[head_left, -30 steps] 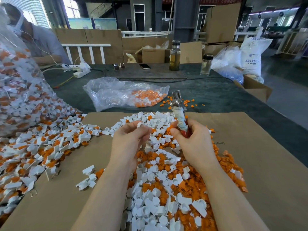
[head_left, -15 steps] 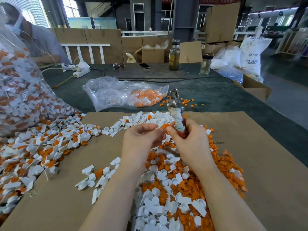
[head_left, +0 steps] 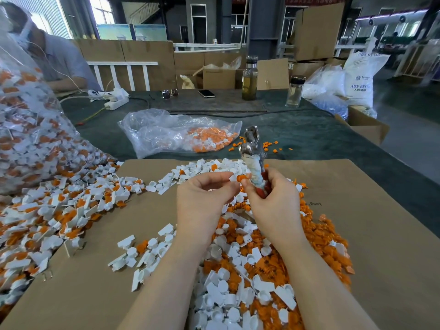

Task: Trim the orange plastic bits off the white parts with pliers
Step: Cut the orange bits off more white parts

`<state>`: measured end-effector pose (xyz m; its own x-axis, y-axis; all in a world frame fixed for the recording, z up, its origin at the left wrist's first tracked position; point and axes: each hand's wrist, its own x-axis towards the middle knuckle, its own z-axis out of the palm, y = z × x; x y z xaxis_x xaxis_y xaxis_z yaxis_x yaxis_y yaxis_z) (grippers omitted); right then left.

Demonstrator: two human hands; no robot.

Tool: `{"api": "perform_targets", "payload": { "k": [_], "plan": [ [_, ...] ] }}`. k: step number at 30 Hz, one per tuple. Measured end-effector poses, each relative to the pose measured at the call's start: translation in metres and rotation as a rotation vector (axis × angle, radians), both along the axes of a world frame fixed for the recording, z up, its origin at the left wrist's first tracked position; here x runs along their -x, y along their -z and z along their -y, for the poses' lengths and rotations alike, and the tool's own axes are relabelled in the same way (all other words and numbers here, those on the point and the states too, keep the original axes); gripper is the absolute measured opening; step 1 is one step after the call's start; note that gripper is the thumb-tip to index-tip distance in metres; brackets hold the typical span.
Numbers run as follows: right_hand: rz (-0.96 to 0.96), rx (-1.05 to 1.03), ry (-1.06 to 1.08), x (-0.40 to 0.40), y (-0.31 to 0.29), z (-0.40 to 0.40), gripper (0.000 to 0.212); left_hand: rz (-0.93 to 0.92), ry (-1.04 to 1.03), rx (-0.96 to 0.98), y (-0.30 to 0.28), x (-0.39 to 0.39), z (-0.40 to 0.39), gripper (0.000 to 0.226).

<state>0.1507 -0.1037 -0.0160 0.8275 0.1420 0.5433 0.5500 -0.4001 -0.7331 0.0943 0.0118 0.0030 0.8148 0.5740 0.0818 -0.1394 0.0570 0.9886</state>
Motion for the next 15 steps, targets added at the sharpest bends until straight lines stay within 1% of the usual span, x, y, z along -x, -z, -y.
{"api": "perform_targets", "payload": {
  "k": [5,12,15],
  "plan": [
    [0.004,0.022,0.0,0.0015,-0.0005,-0.0011,0.014,0.008,-0.03,-0.101,-0.0025,0.0011,0.0025,0.023],
    [-0.033,0.076,-0.032,0.0018,-0.0028,-0.0009,0.017,-0.01,-0.05,-0.123,-0.0025,-0.0004,0.0043,0.02],
    [-0.046,0.103,-0.053,0.0009,-0.0024,-0.0002,0.014,-0.02,-0.058,-0.117,-0.0013,-0.0021,0.0048,0.016]
  ]
}}
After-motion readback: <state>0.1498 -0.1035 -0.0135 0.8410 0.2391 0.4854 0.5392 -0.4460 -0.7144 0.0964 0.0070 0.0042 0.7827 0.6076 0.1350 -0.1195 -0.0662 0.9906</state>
